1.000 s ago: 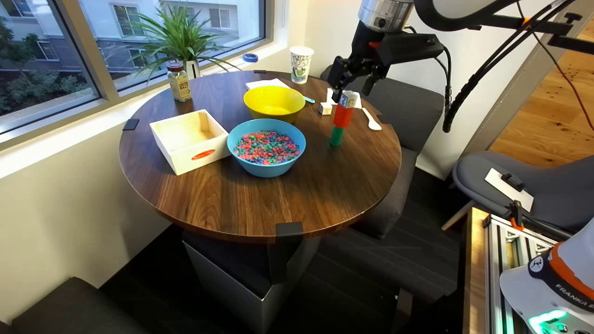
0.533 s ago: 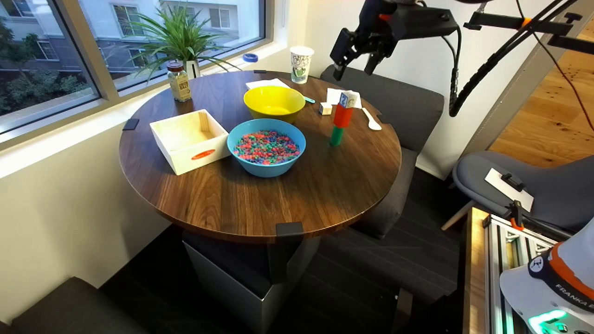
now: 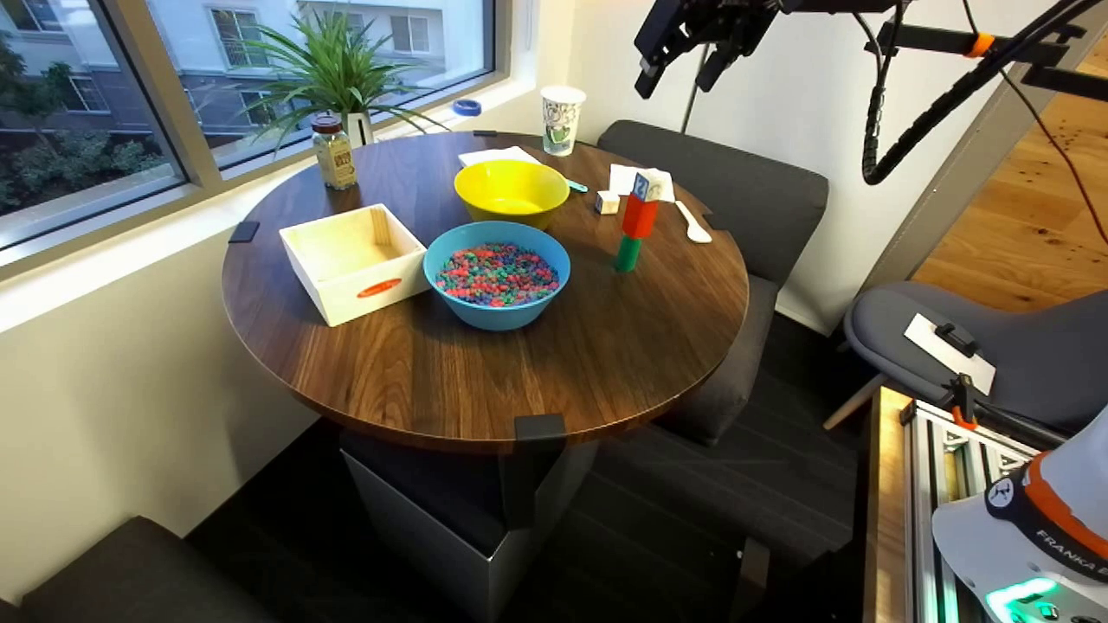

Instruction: Pu the green block on the table, then the orange block on the green block and put the wooden block on the orange block

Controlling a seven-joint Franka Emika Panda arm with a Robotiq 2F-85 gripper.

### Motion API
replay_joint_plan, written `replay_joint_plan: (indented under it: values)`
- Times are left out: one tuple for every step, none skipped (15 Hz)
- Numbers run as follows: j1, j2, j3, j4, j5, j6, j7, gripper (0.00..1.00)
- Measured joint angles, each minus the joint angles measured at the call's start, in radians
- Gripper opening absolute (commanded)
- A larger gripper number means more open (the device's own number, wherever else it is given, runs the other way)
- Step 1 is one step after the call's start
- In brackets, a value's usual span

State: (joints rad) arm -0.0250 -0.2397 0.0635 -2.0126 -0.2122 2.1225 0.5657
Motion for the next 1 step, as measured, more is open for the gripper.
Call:
replay_joint_plan:
  values:
    - [0.000,0.000,0.000,-0.002,0.000,0.000,0.000,1.00]
